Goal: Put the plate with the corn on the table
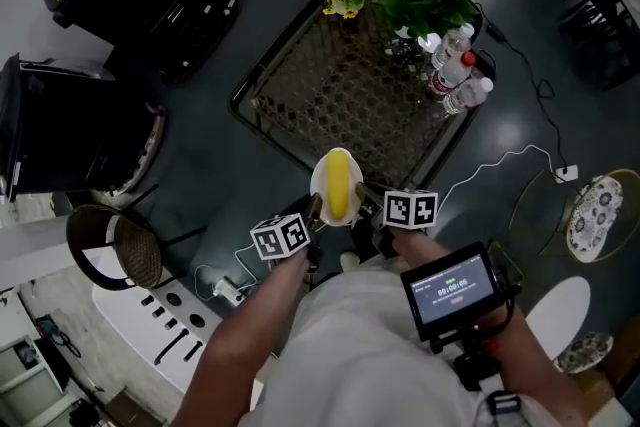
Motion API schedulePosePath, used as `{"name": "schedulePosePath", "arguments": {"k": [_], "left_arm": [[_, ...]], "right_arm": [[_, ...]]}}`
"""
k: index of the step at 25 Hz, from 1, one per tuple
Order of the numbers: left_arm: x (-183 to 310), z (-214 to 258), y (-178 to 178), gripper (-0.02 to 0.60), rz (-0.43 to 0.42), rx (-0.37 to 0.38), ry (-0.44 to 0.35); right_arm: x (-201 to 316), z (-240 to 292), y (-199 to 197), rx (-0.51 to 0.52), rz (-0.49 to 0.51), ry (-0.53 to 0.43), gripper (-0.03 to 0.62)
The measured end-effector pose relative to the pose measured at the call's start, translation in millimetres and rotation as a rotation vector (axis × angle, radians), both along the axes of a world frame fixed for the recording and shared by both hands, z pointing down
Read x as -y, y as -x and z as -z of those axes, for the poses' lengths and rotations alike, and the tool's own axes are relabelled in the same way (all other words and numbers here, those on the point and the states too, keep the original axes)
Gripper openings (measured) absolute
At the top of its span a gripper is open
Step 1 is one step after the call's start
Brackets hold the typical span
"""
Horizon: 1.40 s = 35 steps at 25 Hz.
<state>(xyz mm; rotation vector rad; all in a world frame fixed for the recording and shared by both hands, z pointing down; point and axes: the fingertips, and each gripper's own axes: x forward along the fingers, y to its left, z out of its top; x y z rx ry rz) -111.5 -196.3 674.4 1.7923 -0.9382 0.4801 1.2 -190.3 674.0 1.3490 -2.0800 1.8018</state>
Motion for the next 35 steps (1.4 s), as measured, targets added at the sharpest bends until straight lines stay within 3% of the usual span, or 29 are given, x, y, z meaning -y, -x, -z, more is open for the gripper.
{"name": "schedulePosePath", "arguments": {"k": [17, 35], "left_arm": [[50, -36, -44, 0.054, -0.072, 0.013, 0.015], [107, -79, -51, 0.054, -0.080, 0.099, 0.012]], "right_arm": [[42, -36, -44, -0.013, -0.055, 0.052, 0.037], [99, -81, -51, -0.044, -0.073, 0.075, 0.037]]}}
